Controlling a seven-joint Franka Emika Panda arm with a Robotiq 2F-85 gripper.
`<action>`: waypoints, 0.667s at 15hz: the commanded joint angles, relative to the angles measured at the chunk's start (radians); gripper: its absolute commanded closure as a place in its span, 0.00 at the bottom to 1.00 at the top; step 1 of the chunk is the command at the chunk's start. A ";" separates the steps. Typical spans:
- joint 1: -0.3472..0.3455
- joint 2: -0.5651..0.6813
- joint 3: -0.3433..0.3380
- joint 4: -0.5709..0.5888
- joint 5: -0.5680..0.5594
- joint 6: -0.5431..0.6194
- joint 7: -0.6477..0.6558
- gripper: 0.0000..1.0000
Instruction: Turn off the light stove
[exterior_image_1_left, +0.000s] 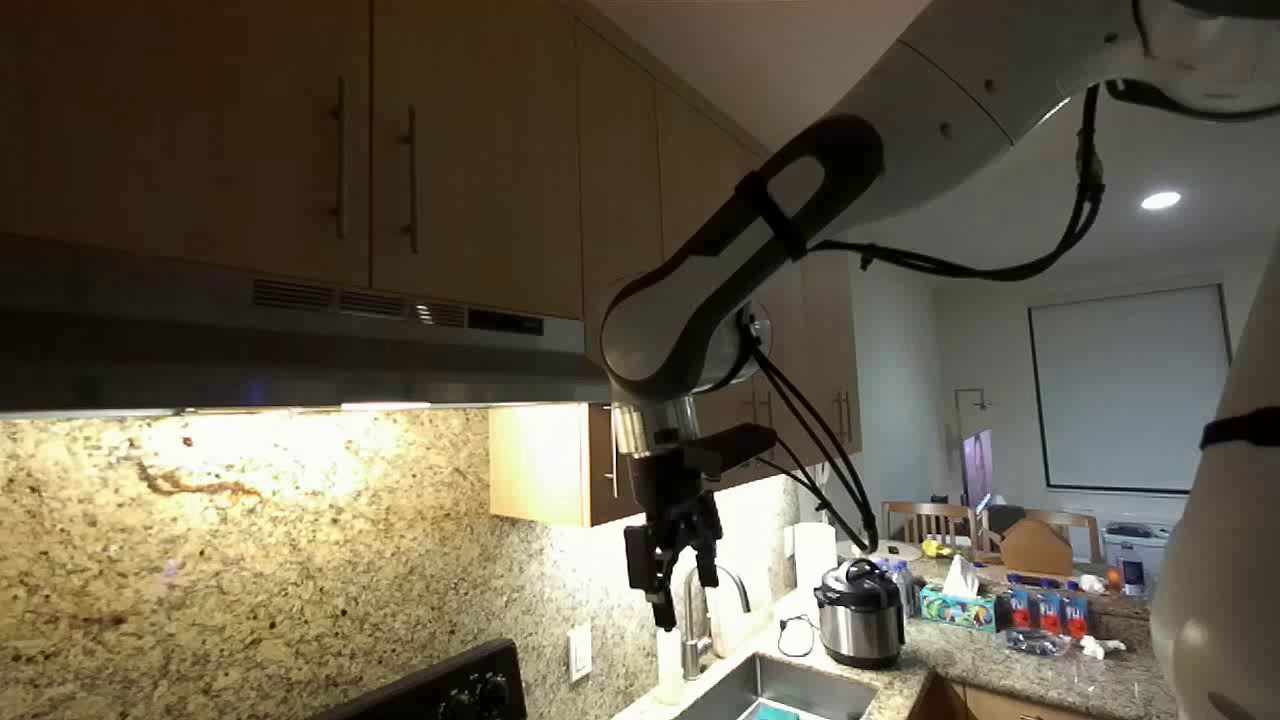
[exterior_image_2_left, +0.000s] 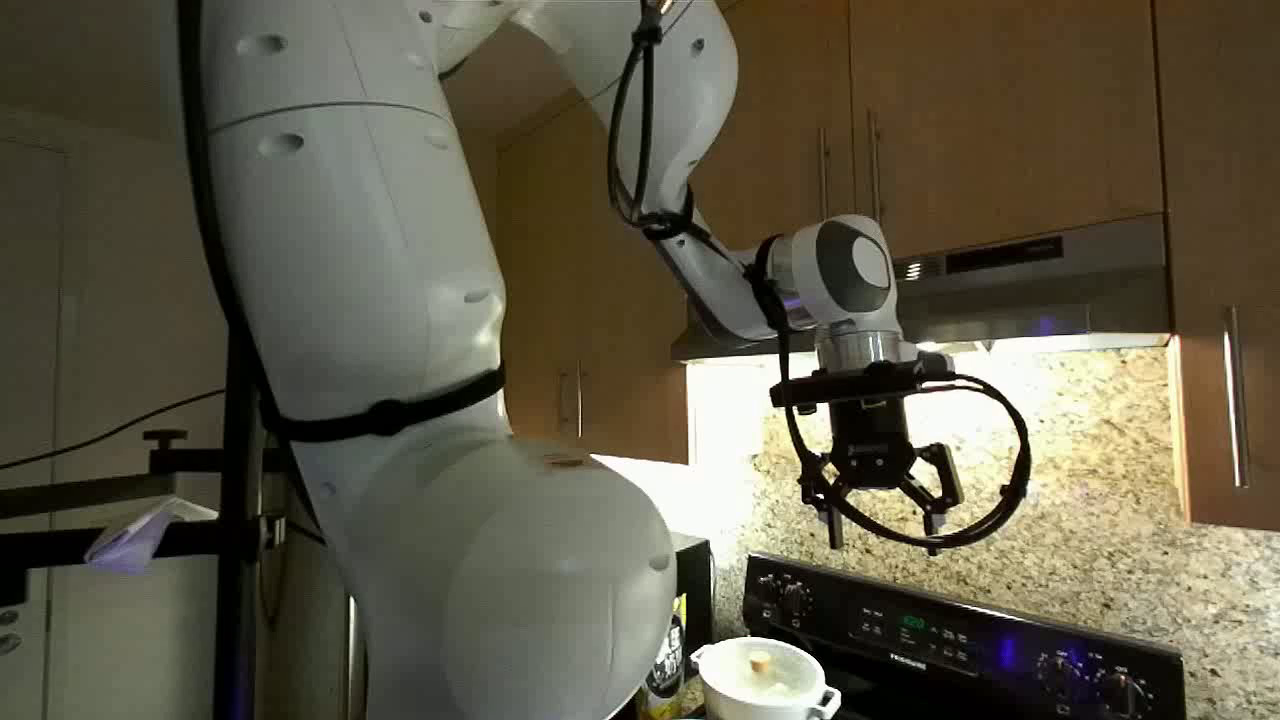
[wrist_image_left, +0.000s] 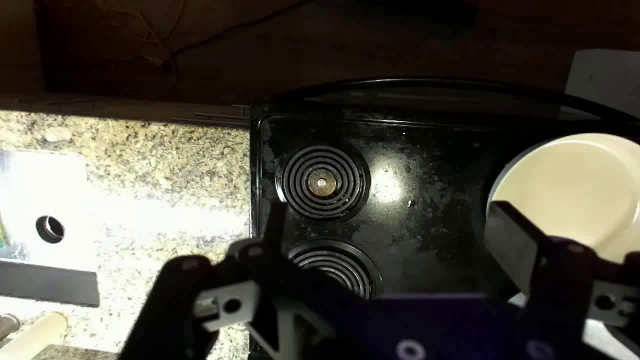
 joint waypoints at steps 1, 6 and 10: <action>0.006 0.000 -0.006 0.001 -0.002 -0.002 0.002 0.00; 0.004 -0.001 -0.003 -0.005 -0.008 0.020 0.013 0.00; 0.002 -0.003 -0.003 -0.018 0.010 0.107 0.065 0.00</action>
